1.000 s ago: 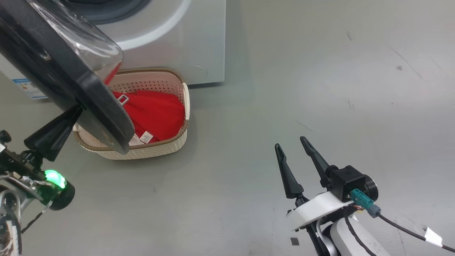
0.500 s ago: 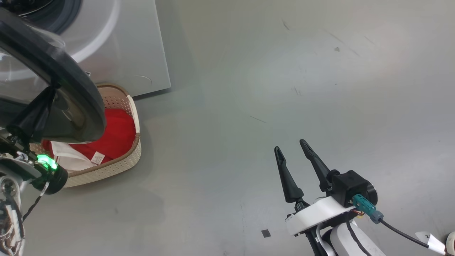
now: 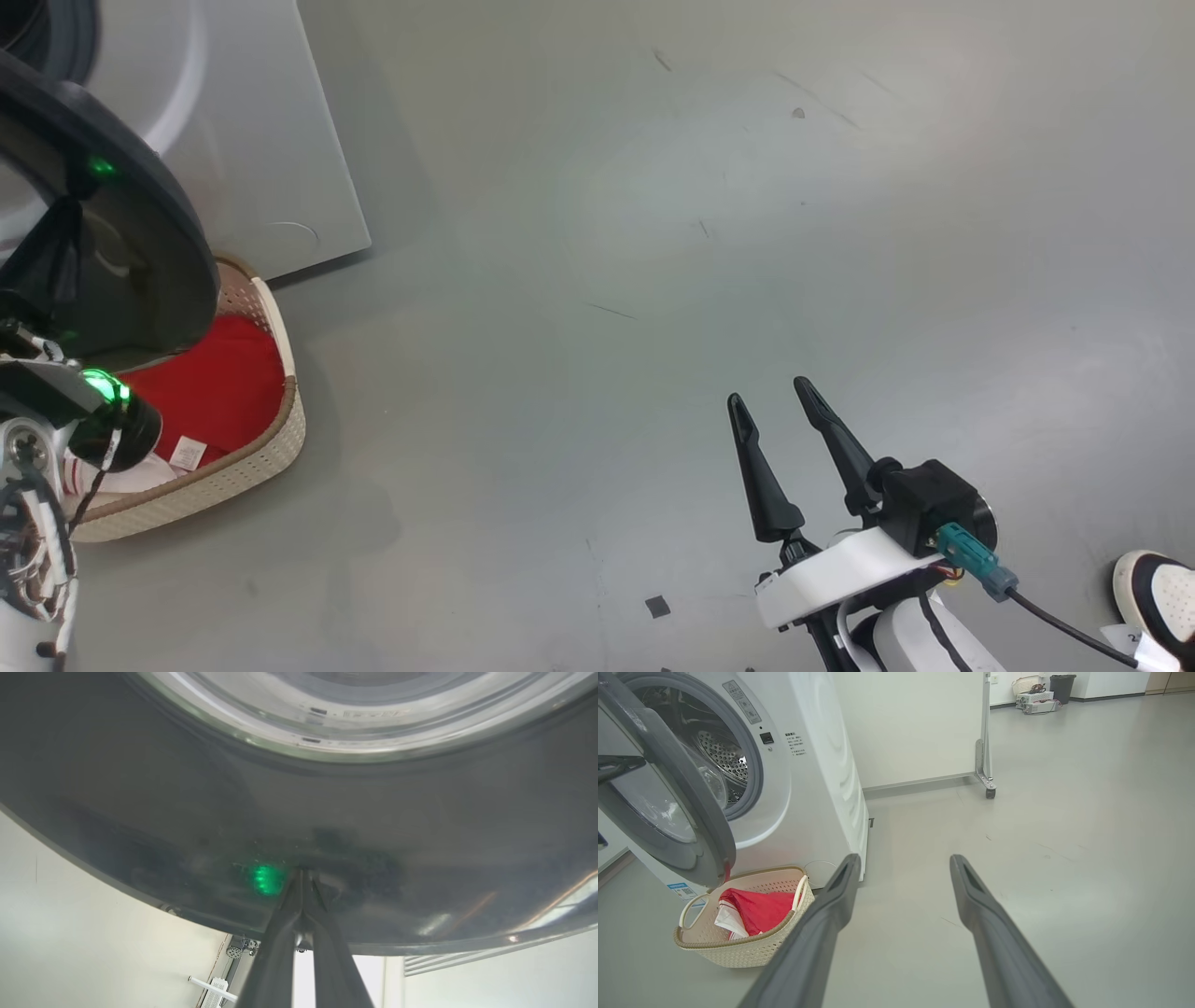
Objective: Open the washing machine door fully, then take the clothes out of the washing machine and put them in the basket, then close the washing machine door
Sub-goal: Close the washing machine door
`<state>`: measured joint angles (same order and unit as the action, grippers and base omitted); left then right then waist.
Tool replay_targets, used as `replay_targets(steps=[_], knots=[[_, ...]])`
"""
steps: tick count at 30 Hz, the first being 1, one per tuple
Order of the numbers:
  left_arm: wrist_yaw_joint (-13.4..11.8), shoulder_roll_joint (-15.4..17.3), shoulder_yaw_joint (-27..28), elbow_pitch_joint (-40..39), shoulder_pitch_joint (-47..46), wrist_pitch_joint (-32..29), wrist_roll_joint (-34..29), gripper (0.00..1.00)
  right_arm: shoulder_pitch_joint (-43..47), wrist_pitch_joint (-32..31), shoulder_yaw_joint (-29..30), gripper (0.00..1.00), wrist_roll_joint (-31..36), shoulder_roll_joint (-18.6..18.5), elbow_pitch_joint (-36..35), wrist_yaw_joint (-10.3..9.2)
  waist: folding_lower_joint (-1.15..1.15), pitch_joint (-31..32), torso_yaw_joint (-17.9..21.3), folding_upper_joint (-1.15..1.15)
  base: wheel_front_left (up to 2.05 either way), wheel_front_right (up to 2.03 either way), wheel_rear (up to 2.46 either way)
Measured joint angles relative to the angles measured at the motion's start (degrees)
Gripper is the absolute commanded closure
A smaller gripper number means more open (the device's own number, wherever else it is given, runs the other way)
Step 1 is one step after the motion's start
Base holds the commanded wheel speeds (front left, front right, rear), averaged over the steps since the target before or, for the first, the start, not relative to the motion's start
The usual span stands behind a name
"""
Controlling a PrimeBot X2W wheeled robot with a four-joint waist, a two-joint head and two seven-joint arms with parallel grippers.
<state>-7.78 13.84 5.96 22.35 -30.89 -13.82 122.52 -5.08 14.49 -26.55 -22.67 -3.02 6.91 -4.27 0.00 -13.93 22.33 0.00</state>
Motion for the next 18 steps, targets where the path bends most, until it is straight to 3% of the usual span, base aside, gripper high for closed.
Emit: replay_targets(steps=[8, 18], knots=[[0.08, -0.25, 0.73, 3.07, -2.32, 4.43, -2.55, 1.00, 0.70, 0.01, 1.83, 0.00, -0.26, 0.18, -1.52, -0.93, 0.00, -0.84, 1.80, 0.00, 0.00, 0.00, 0.00], [1.09, -1.89, -3.70, 5.47, -2.76, 2.70, -3.72, 1.00, 1.20, 0.01, 4.57, 0.00, 0.20, 0.22, -3.16, -1.38, 0.00, -0.50, -0.22, 0.00, 0.00, 0.00, 0.00]])
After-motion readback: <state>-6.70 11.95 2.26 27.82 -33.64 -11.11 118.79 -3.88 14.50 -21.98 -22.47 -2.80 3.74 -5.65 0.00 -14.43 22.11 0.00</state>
